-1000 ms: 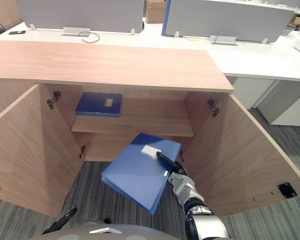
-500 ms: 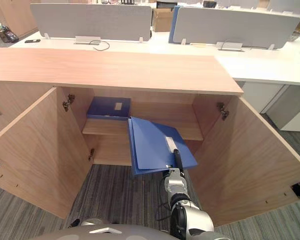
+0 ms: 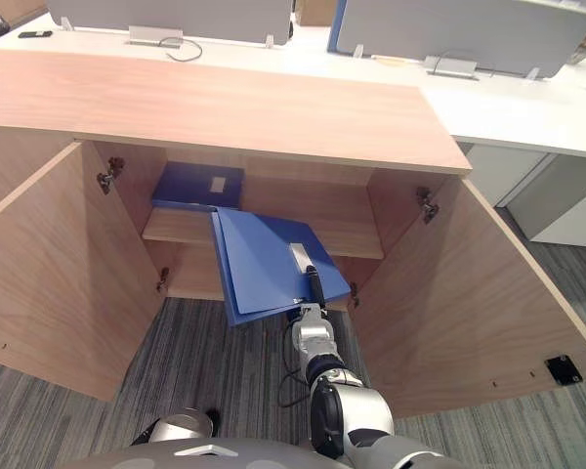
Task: Walk over to the cabinet, pick up the folder, carry it to the office cabinet, place the folder inside the office cabinet, then close the office cabinet door
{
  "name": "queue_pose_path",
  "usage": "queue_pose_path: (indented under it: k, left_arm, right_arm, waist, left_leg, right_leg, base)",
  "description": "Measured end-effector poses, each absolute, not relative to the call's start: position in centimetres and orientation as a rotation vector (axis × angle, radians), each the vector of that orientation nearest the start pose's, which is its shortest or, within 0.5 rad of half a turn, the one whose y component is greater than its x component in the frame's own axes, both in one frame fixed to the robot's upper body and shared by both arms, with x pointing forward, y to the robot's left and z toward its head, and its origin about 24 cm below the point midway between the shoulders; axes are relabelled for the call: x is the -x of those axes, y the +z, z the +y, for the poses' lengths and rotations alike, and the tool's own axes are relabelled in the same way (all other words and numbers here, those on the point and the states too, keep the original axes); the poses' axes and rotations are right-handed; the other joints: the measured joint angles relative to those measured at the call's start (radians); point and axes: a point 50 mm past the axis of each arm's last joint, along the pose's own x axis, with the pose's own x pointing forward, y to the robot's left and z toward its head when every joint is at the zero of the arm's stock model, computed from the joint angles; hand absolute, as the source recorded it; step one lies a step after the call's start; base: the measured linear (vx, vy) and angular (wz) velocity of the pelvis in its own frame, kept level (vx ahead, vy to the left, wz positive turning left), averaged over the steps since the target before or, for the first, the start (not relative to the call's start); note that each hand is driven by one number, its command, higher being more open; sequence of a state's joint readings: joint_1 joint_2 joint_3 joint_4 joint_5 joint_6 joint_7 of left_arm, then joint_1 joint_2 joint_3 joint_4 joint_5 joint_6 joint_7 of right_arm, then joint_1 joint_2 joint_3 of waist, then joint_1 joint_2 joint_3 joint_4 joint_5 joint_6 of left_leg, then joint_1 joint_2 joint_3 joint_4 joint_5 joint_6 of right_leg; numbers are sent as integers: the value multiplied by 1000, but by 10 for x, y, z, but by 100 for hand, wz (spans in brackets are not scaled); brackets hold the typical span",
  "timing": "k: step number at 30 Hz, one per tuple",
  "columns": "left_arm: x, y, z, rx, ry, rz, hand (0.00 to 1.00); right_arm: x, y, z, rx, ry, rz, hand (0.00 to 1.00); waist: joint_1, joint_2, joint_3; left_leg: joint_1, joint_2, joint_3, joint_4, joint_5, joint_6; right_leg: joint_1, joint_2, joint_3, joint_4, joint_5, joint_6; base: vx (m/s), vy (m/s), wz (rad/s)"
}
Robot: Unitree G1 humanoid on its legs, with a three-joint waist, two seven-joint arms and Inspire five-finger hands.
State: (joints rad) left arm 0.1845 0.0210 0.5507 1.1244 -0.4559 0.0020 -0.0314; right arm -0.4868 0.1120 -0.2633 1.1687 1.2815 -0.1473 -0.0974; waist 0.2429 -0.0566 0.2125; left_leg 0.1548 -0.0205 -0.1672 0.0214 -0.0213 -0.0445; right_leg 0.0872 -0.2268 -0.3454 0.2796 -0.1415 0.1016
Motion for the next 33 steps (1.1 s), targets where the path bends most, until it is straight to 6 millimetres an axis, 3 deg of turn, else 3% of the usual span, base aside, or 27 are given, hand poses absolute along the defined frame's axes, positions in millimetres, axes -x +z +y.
queue_pose_path:
  k: [9, 15, 18, 20, 22, 23, 26, 28, 30, 33]
  left_arm:
    - [-29, -170, 219, 615, 792, 1103, 100]
    - [-36, -168, 224, 559, 749, 1097, 100]
    - [-36, -167, 222, 566, 751, 1079, 100]
    - [-34, -167, 219, 587, 768, 1070, 100]
    - [-32, -169, 212, 618, 784, 1073, 100]
    - [-26, -170, 208, 638, 799, 1084, 100]
    - [-19, -171, 205, 653, 813, 1100, 100]
    - [-13, -171, 206, 669, 846, 1101, 100]
    - [-3, -171, 208, 686, 900, 1104, 100]
    - [-12, -171, 207, 701, 904, 1082, 100]
  right_arm:
    - [-274, -84, -127, -1339, -648, 573, 0]
    - [-274, -83, -126, -1341, -645, 573, 0]
    - [-275, -82, -126, -1340, -645, 560, 0]
    - [-277, -80, -127, -1342, -644, 551, 0]
    - [-277, -79, -130, -1348, -651, 526, 0]
    - [-278, -78, -132, -1347, -655, 515, 0]
    - [-282, -74, -132, -1351, -645, 486, 0]
    - [-283, -72, -129, -1350, -632, 488, 0]
    - [-282, -73, -125, -1357, -629, 494, 0]
    - [-284, -71, -133, -1347, -632, 471, 0]
  waist:
    - [-4, -8, -5]
    - [-25, -10, -12]
    - [-21, 5, -22]
    - [-18, 17, -19]
    - [-18, 50, -15]
    - [-15, 69, -22]
    - [4, 80, -29]
    - [5, 82, -30]
    - [4, 81, -35]
    - [7, 80, -35]
  left_leg:
    - [-93, 19, -108, 92, -68, -18]
    - [-204, 46, -158, 205, -101, -41]
    - [-278, 48, -142, 352, -184, -32]
    - [-332, 48, -94, 490, -206, -29]
    - [-364, 71, -27, 595, -207, -26]
    - [-358, 86, 7, 616, -201, -17]
    - [-357, 84, 27, 621, -158, 19]
    - [-355, 77, 28, 611, -149, 16]
    - [-294, 63, 27, 505, -158, 5]
    - [-265, 40, 33, 427, -159, 3]
  right_leg:
    - [54, 35, -93, -64, -3, -5]
    - [51, 91, -118, -123, 64, -21]
    - [74, 135, -117, -199, 66, -28]
    - [107, 147, -118, -252, 66, -28]
    - [139, 163, -116, -266, 65, -29]
    - [144, 166, -102, -267, 51, -45]
    - [140, 159, -54, -279, 48, -44]
    - [139, 148, -27, -281, 52, -50]
    - [121, 123, -1, -266, 52, -44]
    - [104, 93, -5, -268, 85, -13]
  base:
    - [130, -46, 37]
    - [43, -22, 32]
    - [-26, -15, -8]
    - [-59, 8, -19]
    - [-89, 71, -9]
    - [-157, 98, -13]
    - [-128, 80, -32]
    - [-42, 87, -38]
    - [21, 155, -36]
    - [35, 160, -7]
